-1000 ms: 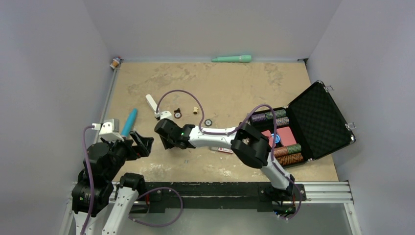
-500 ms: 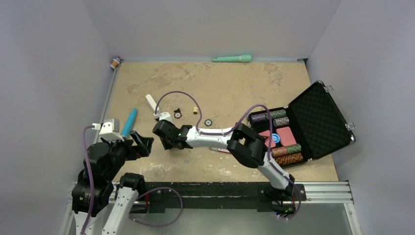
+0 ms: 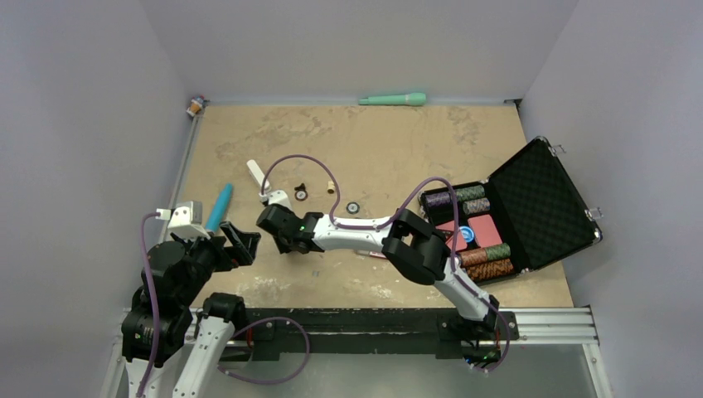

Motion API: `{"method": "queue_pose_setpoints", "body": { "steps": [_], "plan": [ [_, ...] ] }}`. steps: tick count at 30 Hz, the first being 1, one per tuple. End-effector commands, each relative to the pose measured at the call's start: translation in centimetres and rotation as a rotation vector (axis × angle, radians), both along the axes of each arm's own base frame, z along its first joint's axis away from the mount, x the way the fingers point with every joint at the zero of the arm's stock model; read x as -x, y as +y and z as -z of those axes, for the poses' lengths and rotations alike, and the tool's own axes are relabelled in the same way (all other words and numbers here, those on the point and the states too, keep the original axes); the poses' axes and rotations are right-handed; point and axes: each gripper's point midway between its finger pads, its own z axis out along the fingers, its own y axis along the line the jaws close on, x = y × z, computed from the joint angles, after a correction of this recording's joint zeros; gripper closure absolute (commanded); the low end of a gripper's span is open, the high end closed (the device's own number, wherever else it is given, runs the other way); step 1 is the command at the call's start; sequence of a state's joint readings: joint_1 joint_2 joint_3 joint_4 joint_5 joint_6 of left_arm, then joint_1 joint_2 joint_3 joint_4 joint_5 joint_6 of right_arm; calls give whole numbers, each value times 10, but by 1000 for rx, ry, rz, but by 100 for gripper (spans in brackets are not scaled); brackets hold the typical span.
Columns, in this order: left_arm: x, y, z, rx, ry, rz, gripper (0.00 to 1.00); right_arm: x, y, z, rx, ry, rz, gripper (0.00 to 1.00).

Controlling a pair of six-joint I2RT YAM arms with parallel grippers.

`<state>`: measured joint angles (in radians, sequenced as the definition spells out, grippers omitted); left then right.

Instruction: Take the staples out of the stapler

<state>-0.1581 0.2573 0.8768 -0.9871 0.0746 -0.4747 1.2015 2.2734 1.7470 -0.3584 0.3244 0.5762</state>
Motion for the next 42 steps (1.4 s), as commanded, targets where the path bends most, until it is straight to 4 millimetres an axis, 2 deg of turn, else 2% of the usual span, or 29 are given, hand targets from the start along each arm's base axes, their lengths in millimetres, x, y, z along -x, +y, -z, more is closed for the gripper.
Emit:
{"method": "queue_pose_setpoints", "body": {
  "steps": [1, 11, 19, 33, 42],
  "plan": [
    [-6, -1, -6, -11, -34, 10, 2, -4, 7, -4, -6, -24, 19, 72],
    [-6, 0, -6, -12, -33, 8, 2, -4, 7, -3, -1, -23, 22, 83],
    [-6, 0, -6, -12, -31, 7, 2, -3, 7, -11, -9, -28, 21, 88],
    [-7, -1, -6, -13, -28, 8, 2, 6, 6, -55, -76, -48, 13, 89],
    [-7, 0, -6, -13, -28, 6, 3, 13, -6, -78, -108, -54, 28, 90]
  ]
}}
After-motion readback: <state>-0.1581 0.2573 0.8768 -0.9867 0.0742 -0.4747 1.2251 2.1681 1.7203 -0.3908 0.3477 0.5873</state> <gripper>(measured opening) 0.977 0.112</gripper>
